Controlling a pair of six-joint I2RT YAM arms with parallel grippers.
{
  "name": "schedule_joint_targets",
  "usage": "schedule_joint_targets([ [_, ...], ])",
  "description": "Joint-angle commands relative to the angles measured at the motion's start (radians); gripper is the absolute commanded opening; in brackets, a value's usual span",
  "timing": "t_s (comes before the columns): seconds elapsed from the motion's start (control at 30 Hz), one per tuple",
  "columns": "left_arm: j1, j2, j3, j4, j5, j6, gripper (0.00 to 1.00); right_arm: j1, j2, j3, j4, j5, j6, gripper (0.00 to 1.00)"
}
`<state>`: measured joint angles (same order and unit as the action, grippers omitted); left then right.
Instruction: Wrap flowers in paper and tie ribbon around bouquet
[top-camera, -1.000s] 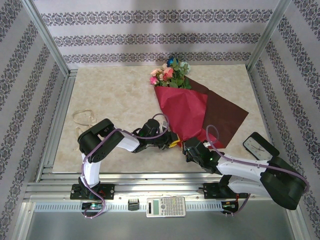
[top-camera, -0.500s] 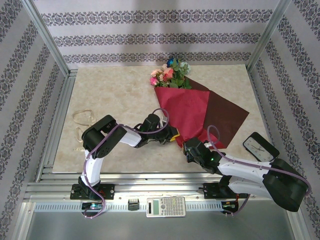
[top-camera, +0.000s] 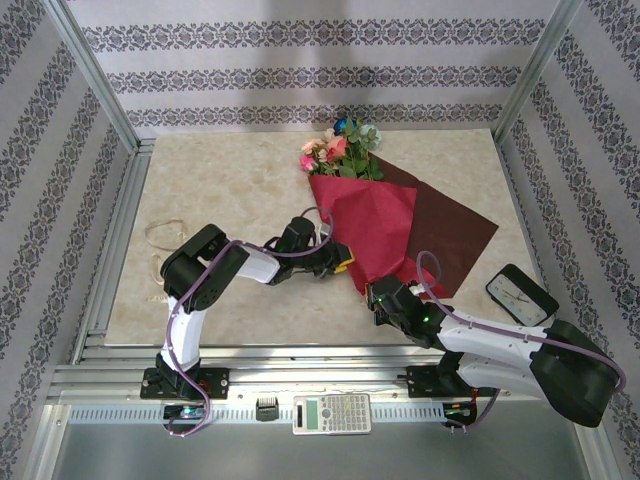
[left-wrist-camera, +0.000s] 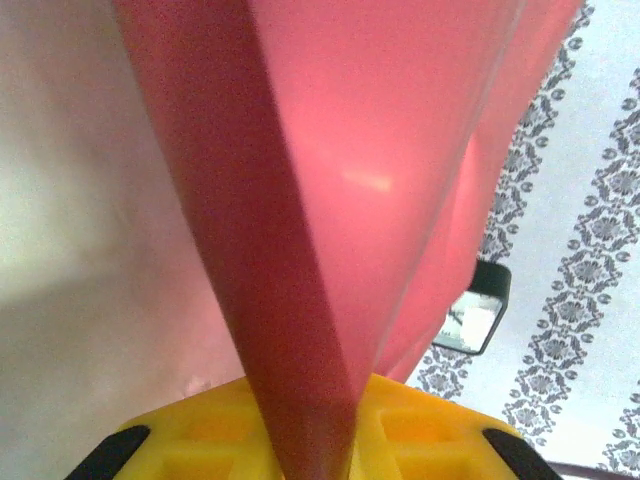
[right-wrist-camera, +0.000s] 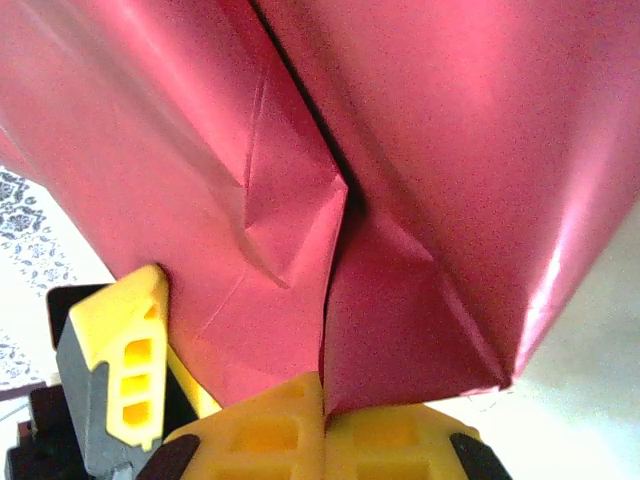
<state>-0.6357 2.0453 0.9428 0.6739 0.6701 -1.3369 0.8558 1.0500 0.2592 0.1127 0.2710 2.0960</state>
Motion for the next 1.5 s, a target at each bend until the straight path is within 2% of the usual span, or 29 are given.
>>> schedule_joint_targets([
  [0.0,0.025,0.033,0.046,-0.030,-0.005,0.047,0.08,0.015,0.003,0.000,-0.033,-0.001,0.182,0.00],
  [0.03,0.029,0.038,0.049,-0.028,-0.004,0.048,0.02,0.014,0.004,0.000,-0.033,-0.002,0.183,0.00],
  [0.07,0.035,0.044,0.055,-0.026,-0.004,0.051,0.00,0.013,0.004,0.001,-0.034,-0.004,0.183,0.00],
  [0.23,0.066,0.054,0.090,-0.054,-0.008,0.087,0.00,0.012,0.018,0.006,-0.038,-0.020,0.181,0.00],
  [0.27,0.072,0.059,0.100,-0.052,-0.004,0.089,0.03,0.012,0.022,0.007,-0.035,-0.022,0.180,0.00],
  [0.3,0.076,0.064,0.110,-0.063,-0.001,0.095,0.14,0.012,0.026,0.006,-0.033,-0.024,0.181,0.00],
  [0.33,0.080,0.067,0.120,-0.082,0.000,0.104,0.19,0.012,0.025,0.007,-0.032,-0.025,0.181,0.00],
  [0.4,0.087,0.075,0.143,-0.116,0.005,0.128,0.20,0.012,0.023,0.009,-0.034,-0.023,0.181,0.00],
  [0.53,0.107,0.100,0.167,-0.120,0.008,0.140,0.02,0.009,0.016,0.005,-0.041,-0.023,0.181,0.00],
  [0.77,0.144,0.124,0.221,-0.144,0.009,0.182,0.00,-0.001,0.012,0.001,-0.044,-0.033,0.175,0.00],
  [0.83,0.152,0.130,0.232,-0.157,0.006,0.192,0.19,-0.003,0.016,0.002,-0.041,-0.036,0.173,0.00],
  [1.0,0.168,0.164,0.278,-0.173,0.008,0.206,0.23,-0.007,0.011,0.002,-0.043,-0.041,0.170,0.00],
  [1.13,0.184,0.191,0.317,-0.177,0.009,0.217,0.16,-0.012,-0.001,0.001,-0.055,-0.047,0.158,0.00],
  [1.2,0.195,0.204,0.337,-0.177,0.015,0.223,0.00,-0.014,-0.012,-0.002,-0.063,-0.050,0.154,0.00],
  [1.4,0.224,0.207,0.368,-0.211,0.023,0.265,0.00,-0.020,-0.038,-0.013,-0.084,-0.058,0.147,0.00],
  [1.47,0.229,0.210,0.371,-0.216,0.022,0.271,0.23,-0.021,-0.040,-0.015,-0.081,-0.062,0.147,0.00],
])
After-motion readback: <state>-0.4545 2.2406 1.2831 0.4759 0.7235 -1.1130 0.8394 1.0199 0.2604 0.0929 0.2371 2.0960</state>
